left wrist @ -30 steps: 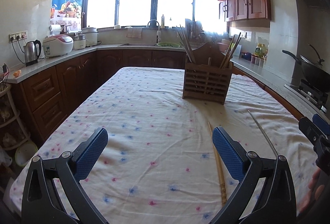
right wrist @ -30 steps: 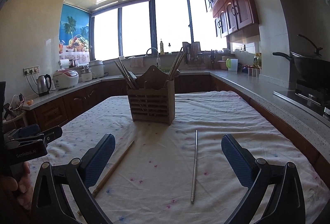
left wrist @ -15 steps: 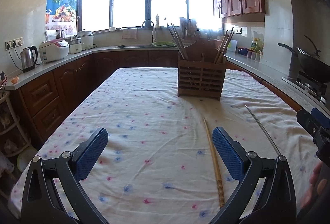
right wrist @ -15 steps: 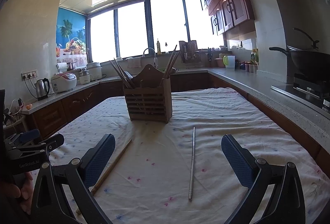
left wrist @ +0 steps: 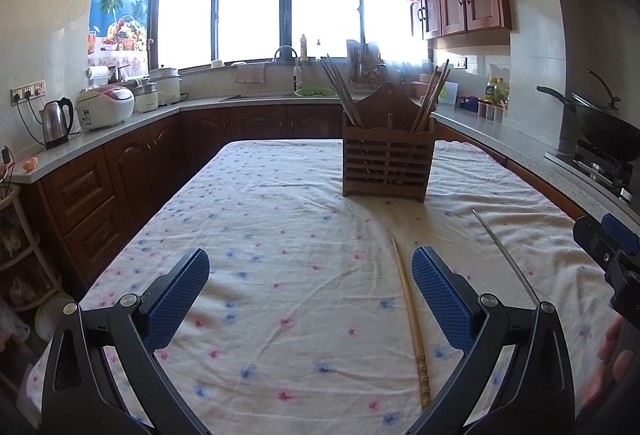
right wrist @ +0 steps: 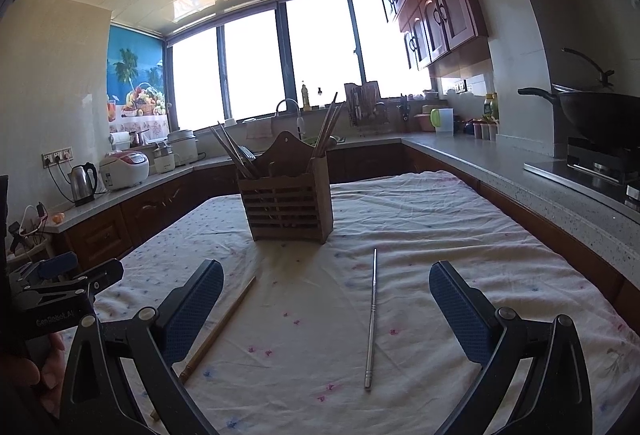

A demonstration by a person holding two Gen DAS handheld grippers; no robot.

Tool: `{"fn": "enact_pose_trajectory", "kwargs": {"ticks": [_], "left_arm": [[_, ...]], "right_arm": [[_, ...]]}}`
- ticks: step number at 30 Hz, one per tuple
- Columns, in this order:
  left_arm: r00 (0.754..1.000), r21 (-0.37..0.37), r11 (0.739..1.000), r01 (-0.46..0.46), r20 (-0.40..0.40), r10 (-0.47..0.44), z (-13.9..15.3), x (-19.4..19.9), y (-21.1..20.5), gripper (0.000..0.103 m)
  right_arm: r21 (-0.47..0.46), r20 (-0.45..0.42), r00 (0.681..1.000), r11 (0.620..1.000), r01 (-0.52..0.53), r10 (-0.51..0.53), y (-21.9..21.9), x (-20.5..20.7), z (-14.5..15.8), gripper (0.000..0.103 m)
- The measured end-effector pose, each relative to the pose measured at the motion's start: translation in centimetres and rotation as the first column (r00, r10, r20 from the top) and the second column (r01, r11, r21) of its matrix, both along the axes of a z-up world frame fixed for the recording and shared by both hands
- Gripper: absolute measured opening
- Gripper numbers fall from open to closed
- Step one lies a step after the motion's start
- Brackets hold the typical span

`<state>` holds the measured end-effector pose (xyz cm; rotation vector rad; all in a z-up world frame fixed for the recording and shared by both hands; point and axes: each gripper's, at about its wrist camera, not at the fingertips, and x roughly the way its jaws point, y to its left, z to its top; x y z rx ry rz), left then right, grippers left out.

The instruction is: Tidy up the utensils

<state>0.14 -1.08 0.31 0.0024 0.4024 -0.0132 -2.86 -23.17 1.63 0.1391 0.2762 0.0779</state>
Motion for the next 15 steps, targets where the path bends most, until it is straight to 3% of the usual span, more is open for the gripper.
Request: {"fn": "enact_pose_trajectory", "kwargs": {"ticks": [15], "left_arm": [[1.000, 0.008, 1.000, 0.004, 0.019, -0.004, 0.58, -0.38, -0.21, 0.103]], "right_arm": [[-0.003, 0.019, 1.000, 1.000, -0.005, 0.005, 0.28, -0.34, 0.37, 0.103]]}}
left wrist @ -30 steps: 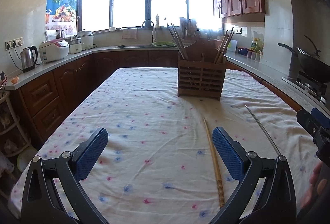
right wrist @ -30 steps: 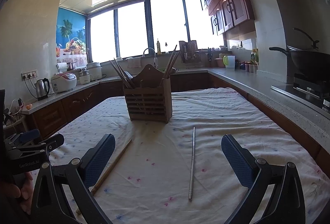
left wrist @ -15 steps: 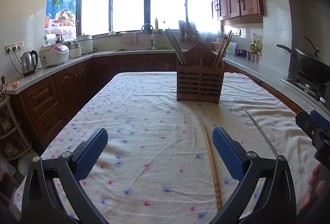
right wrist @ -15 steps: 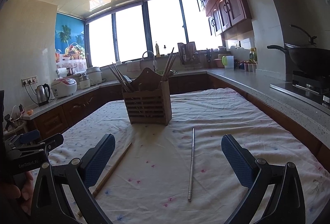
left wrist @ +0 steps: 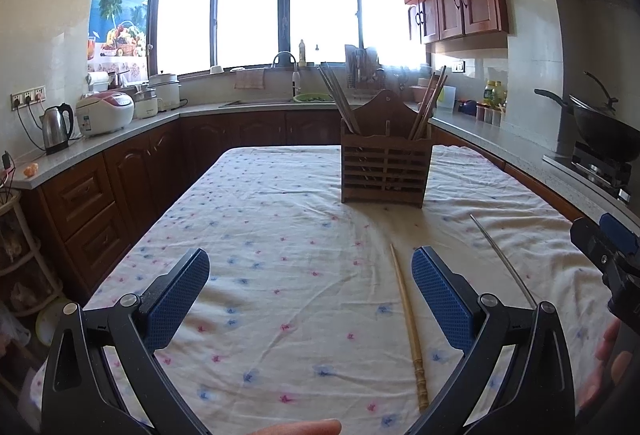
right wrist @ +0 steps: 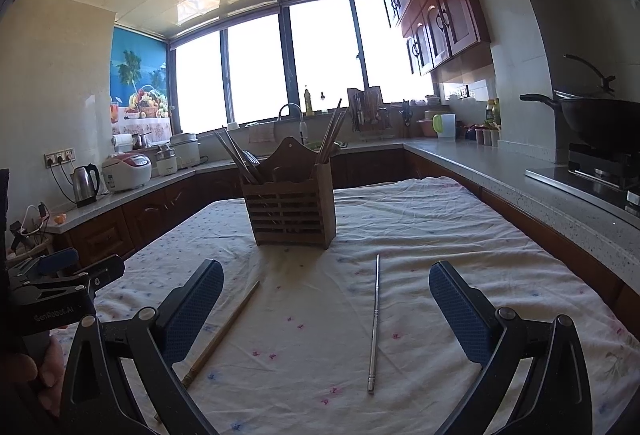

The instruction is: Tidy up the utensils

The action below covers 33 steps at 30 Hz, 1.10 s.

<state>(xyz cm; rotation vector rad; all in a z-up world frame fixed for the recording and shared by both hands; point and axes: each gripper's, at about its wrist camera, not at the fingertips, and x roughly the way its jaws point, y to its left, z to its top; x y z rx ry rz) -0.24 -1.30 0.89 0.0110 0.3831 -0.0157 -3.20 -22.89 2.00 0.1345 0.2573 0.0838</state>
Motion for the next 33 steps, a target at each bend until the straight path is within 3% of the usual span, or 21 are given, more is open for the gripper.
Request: {"fn": "enact_pose_trajectory", "kwargs": {"ticks": [33], "left_arm": [[1.000, 0.000, 1.000, 0.015, 0.003, -0.015, 0.20, -0.29, -0.12, 0.103]], "right_arm": [[0.003, 0.000, 1.000, 1.000, -0.001, 0.001, -0.03, 0.03, 0.14, 0.103]]}}
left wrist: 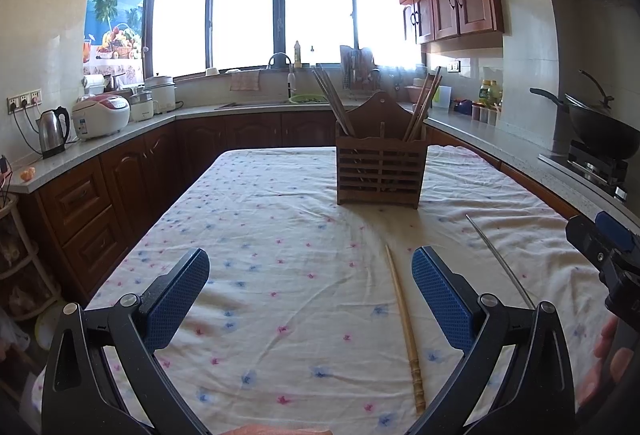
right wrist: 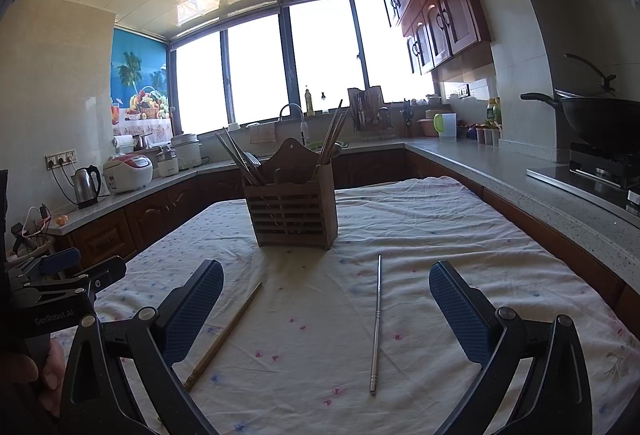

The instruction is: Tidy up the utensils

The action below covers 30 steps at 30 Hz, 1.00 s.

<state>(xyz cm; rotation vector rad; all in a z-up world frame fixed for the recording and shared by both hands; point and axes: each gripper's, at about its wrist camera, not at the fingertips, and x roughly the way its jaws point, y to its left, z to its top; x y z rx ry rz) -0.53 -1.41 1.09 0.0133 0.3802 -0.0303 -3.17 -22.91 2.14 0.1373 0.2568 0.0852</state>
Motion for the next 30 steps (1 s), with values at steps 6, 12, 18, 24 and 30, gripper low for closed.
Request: {"fn": "enact_pose_trajectory", "kwargs": {"ticks": [6, 12, 18, 24, 30], "left_arm": [[1.000, 0.001, 1.000, 0.002, -0.006, -0.002, -0.01, 0.06, 0.06, 0.103], [1.000, 0.000, 1.000, 0.005, -0.005, -0.005, -0.05, 0.17, 0.06, 0.103], [1.000, 0.004, 1.000, 0.007, -0.004, -0.007, -0.02, 0.33, -0.04, 0.103], [1.000, 0.006, 1.000, 0.011, -0.005, -0.011, 0.06, 0.40, -0.19, 0.103], [1.000, 0.007, 1.000, 0.018, -0.006, -0.018, 0.21, 0.47, -0.43, 0.103]], "right_arm": [[0.002, 0.001, 1.000, 1.000, -0.003, 0.003, 0.01, 0.06, -0.03, 0.103], [0.008, 0.007, 1.000, 1.000, -0.007, 0.007, 0.10, 0.09, 0.13, 0.103], [0.009, 0.009, 1.000, 1.000, -0.011, 0.011, 0.17, 0.06, 0.29, 0.103], [0.009, 0.006, 1.000, 1.000, -0.013, 0.013, 0.20, 0.12, 0.36, 0.103], [0.010, 0.005, 1.000, 1.000, -0.013, 0.013, 0.19, 0.20, 0.37, 0.103]]}}
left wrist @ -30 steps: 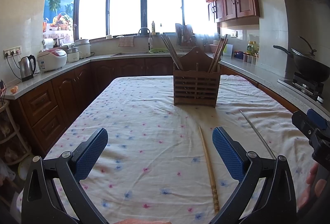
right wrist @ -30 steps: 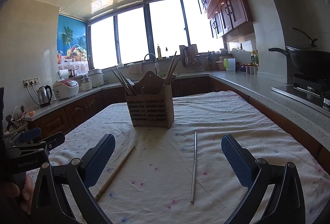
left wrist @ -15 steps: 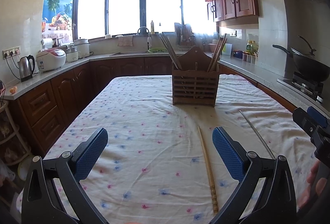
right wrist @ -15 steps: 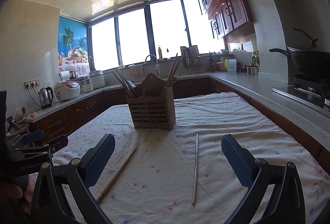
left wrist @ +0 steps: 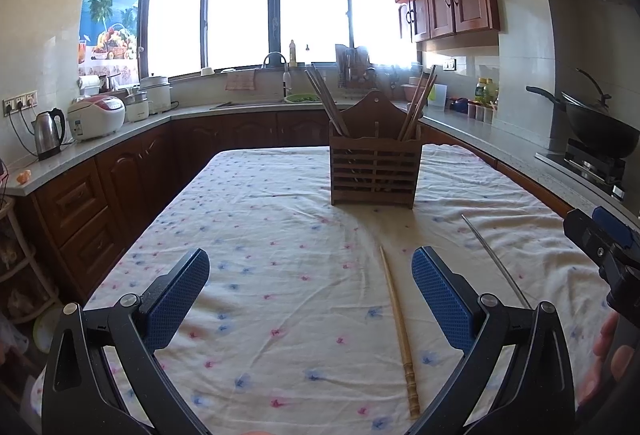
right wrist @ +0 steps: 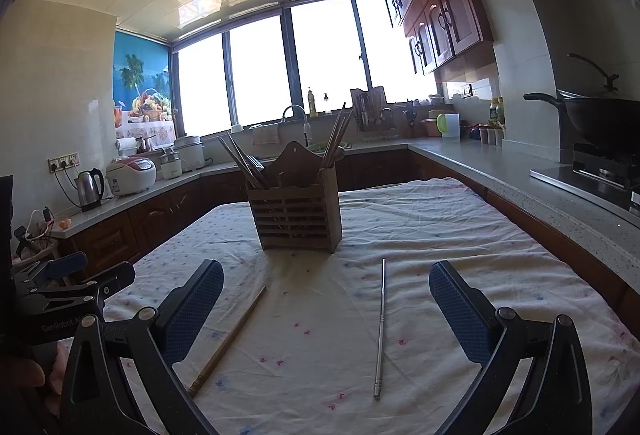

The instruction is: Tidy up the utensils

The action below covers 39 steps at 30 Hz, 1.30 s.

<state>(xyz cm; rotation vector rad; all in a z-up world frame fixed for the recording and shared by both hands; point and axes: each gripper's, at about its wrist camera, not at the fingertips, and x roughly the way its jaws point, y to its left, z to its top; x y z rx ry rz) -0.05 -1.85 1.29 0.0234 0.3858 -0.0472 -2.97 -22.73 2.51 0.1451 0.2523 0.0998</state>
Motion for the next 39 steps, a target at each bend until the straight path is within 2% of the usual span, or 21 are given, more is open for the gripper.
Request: {"fn": "enact_pose_trajectory", "kwargs": {"ticks": [39], "left_arm": [[1.000, -0.001, 1.000, 0.018, -0.016, -0.018, -0.19, 0.68, -0.57, 0.103]], "right_arm": [[0.011, -0.002, 1.000, 1.000, -0.005, 0.005, -0.12, 0.37, 0.72, 0.103]]}}
